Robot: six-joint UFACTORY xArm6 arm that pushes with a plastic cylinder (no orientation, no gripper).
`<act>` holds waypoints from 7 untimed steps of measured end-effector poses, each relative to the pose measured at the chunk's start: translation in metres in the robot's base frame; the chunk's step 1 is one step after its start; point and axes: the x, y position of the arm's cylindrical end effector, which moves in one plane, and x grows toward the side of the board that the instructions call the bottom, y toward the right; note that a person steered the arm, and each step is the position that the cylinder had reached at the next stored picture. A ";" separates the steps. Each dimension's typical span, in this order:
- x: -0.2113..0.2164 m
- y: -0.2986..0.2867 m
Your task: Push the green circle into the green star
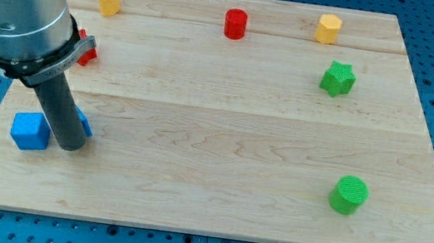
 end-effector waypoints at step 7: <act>0.034 0.339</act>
